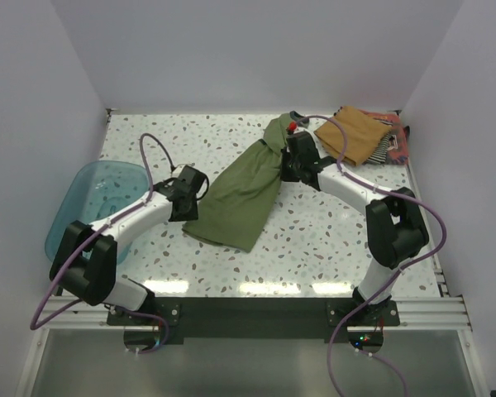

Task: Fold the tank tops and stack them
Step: Flatten the tank top out

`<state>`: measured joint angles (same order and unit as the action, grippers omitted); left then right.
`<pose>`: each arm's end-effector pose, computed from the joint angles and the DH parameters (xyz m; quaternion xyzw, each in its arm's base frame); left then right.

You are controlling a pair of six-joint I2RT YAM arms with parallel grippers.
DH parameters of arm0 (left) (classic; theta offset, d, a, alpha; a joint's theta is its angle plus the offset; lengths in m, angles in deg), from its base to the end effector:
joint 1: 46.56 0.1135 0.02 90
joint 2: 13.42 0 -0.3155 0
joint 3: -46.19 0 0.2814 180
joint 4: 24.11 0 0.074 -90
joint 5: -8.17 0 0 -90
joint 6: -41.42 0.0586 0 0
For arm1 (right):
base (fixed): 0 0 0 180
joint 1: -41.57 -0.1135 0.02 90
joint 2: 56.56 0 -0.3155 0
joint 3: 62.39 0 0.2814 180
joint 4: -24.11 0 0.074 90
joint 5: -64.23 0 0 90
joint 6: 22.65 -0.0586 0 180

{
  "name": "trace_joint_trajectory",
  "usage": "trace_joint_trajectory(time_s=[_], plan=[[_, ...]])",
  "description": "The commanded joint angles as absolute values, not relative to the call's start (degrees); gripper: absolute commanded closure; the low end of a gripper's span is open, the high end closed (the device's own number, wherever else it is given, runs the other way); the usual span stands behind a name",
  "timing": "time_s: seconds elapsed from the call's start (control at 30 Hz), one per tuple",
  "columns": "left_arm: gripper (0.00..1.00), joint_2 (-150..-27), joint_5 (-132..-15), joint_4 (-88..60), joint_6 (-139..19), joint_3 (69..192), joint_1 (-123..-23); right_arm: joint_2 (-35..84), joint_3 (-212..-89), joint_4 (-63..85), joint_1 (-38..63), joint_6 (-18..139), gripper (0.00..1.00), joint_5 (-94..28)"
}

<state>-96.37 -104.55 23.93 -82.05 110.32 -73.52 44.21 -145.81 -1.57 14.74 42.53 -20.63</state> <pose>0.2758 -0.1149 0.2181 -0.0940 0.9567 0.0678 0.2670 0.3989 0.1959 0.2492 0.0018 0.9164 0.1364 0.3763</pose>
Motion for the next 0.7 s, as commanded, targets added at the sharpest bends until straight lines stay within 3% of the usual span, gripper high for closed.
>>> trace_joint_trajectory(time_s=[0.0,0.37,0.5,0.6,0.67], plan=[[0.56,-97.78,-104.68,25.38,-80.66,110.71,-73.45,42.93,-146.51,-1.83,14.76,43.01,1.0,-20.76],[0.55,-103.33,-101.69,22.75,-79.34,109.23,-72.93,43.19,-145.54,-1.12,15.29,42.92,1.0,-21.73],[0.6,-104.91,-100.99,21.52,-79.6,107.9,-72.84,43.02,-144.84,-0.77,15.82,42.66,1.0,-22.17],[0.72,-105.7,-100.2,20.81,-79.69,107.99,-72.84,43.02,-144.75,-0.51,16.34,42.48,1.0,-22.69],[0.87,-105.27,-99.67,21.16,-79.6,109.3,-72.84,43.1,-144.75,-0.33,16.52,42.31,1.0,-23.13]])
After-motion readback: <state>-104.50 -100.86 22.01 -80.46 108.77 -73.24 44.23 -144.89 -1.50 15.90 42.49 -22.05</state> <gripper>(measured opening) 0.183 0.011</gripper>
